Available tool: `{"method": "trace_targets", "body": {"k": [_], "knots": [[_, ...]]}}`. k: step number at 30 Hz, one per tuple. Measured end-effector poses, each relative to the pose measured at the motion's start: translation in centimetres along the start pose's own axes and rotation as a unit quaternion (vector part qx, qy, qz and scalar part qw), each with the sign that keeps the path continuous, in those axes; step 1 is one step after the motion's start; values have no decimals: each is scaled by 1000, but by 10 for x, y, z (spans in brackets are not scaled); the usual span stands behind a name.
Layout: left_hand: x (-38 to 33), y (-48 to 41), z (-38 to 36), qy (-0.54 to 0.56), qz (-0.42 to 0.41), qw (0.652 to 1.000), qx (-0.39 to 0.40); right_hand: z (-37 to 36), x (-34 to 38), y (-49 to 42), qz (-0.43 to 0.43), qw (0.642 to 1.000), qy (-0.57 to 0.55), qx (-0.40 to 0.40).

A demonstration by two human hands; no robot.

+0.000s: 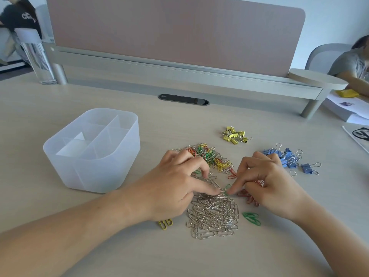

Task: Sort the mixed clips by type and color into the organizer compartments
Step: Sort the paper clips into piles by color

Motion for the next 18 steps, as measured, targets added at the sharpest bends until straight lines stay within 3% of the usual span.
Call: {"method": "trace_targets", "body": {"k": [8, 18], "knots": [[-5, -1, 9, 52, -33, 998, -15, 3, -3, 0, -19, 1000, -16, -2], [-22, 2, -5, 64, -77, 990, 101, 0, -7, 0, -27, 999, 16, 20]]}}
Point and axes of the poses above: each hand's wrist, its own y-axis away from the middle knuckle, its own z-axis out of the back of the hand, x = y × z, the point moved 5 cm from there along -y, towards the middle knuckle, and after that the axes turned 1 degree about y, right-handed, at the moved point
